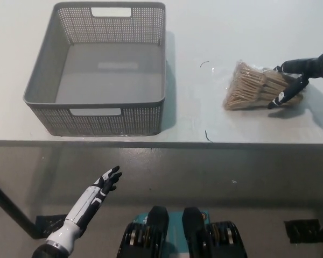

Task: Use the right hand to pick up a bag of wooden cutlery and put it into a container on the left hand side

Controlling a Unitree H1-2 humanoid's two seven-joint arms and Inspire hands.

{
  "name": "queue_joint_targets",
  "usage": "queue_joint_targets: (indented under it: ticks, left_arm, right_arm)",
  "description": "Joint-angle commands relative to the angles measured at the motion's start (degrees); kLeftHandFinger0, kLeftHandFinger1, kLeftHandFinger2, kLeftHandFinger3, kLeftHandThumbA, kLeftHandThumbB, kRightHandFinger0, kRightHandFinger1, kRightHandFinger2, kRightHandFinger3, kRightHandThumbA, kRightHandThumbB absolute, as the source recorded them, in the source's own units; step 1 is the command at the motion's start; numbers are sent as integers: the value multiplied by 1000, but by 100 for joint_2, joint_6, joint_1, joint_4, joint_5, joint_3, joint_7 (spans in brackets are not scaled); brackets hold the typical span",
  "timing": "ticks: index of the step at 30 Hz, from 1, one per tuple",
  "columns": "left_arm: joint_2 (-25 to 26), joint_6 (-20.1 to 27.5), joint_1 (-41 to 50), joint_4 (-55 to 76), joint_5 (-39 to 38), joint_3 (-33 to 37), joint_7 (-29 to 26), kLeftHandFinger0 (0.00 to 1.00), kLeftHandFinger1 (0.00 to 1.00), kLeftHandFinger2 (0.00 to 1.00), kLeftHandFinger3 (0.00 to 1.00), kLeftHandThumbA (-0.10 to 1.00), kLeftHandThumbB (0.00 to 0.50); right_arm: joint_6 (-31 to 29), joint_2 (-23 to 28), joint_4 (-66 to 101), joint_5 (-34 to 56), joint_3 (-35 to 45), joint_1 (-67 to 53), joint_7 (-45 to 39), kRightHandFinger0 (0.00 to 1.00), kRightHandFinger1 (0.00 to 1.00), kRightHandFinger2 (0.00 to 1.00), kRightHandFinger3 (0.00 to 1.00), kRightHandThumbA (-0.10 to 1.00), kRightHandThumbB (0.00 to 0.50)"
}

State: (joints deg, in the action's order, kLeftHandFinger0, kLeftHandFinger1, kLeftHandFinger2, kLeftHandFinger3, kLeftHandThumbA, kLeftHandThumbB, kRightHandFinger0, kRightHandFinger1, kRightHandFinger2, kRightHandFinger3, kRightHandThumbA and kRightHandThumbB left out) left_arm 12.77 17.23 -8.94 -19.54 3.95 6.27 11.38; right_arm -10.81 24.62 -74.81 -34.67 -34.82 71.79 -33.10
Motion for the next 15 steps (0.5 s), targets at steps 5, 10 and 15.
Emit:
queue_joint_targets:
  ticks: [5,10,15]
  left_arm:
    - [57,125,-149,163,91,38,45,1000,1000,1000,1000,1000,337]
    - [21,78,-155,192,109,56,48,1000,1000,1000,1000,1000,347]
    - [20,89,-138,205,150,70,33,1000,1000,1000,1000,1000,353]
  right_arm:
    - [-155,-170,-73,86,109,365,97,1000,1000,1000,1000,965,500]
    - [-156,-227,-124,8,46,420,157,1000,1000,1000,1000,947,500]
    - [-179,-313,-191,-29,8,376,214,1000,1000,1000,1000,911,500]
